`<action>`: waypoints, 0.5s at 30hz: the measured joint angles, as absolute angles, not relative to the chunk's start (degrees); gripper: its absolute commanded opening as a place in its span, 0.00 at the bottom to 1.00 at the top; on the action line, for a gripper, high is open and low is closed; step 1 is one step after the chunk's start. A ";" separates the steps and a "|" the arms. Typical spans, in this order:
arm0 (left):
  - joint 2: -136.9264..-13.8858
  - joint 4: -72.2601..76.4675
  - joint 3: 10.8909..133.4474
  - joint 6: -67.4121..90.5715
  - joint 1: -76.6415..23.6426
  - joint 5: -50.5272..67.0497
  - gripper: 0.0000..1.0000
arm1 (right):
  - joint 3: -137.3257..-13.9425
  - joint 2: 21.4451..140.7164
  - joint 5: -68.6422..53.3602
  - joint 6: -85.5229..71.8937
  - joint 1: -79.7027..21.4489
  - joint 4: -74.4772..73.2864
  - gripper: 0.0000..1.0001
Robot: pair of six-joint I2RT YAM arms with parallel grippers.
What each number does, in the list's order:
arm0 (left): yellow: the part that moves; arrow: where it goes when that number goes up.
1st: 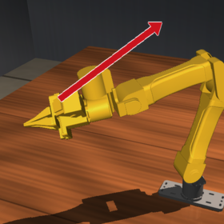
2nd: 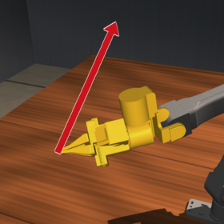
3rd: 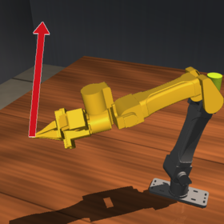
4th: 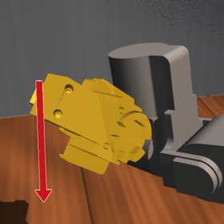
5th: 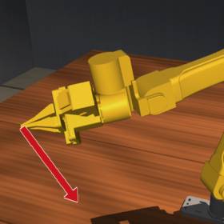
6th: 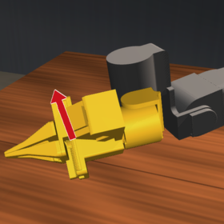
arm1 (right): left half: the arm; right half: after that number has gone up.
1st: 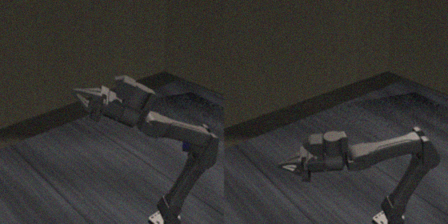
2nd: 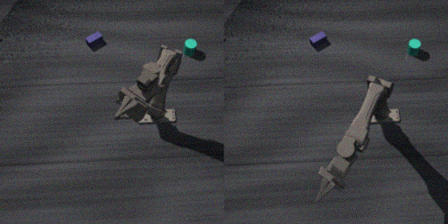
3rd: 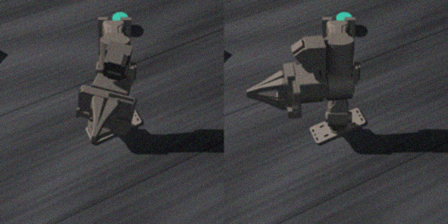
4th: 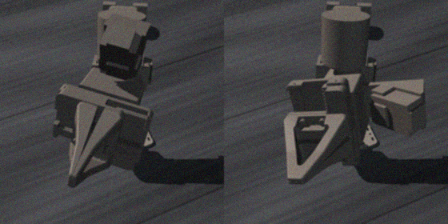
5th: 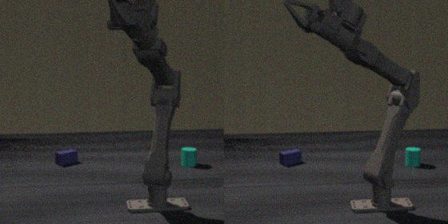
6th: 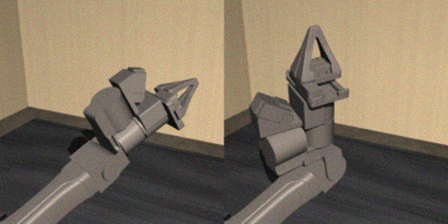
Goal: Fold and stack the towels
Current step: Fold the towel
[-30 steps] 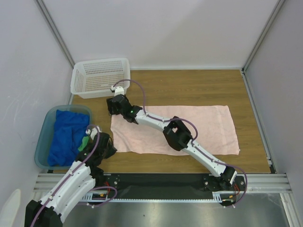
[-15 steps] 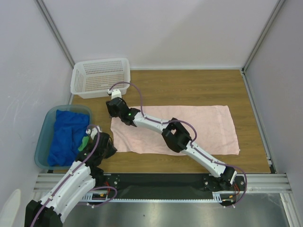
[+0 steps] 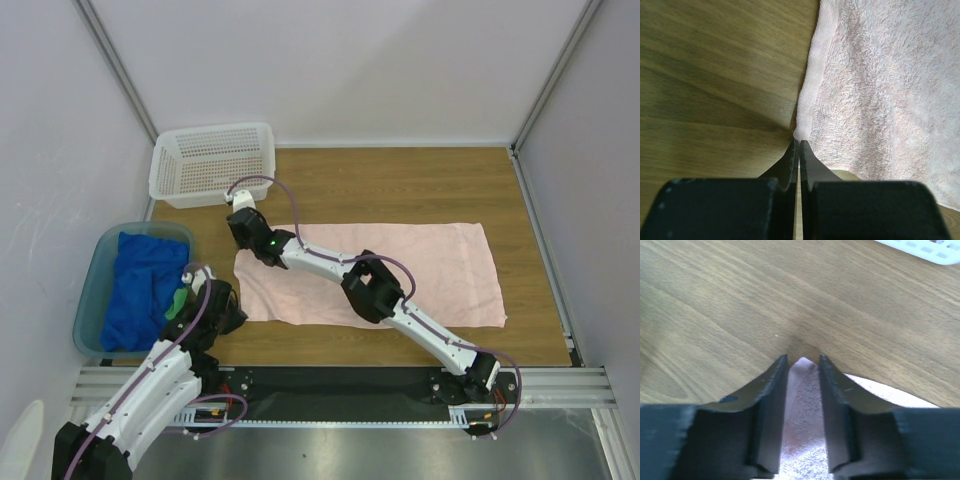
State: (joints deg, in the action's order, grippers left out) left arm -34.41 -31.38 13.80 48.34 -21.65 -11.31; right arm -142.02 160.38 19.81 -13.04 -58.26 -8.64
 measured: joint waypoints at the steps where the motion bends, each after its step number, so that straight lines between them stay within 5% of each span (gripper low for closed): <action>1: -34.41 -31.35 13.80 48.34 -21.65 -11.31 0.01 | -142.02 160.38 20.05 -12.93 -58.24 -8.75 0.32; 9: -34.46 -31.33 13.80 48.31 -21.65 -11.31 0.00 | -142.02 160.40 20.60 -12.16 -58.22 -8.88 0.00; 15: -34.46 -31.33 13.80 47.92 -21.65 -11.27 0.00 | -140.44 159.70 17.39 -16.12 -57.08 -7.07 0.00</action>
State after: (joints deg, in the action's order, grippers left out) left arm -34.46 -31.33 13.80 47.92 -21.65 -11.27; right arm -140.44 159.70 17.39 -16.12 -57.08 -7.07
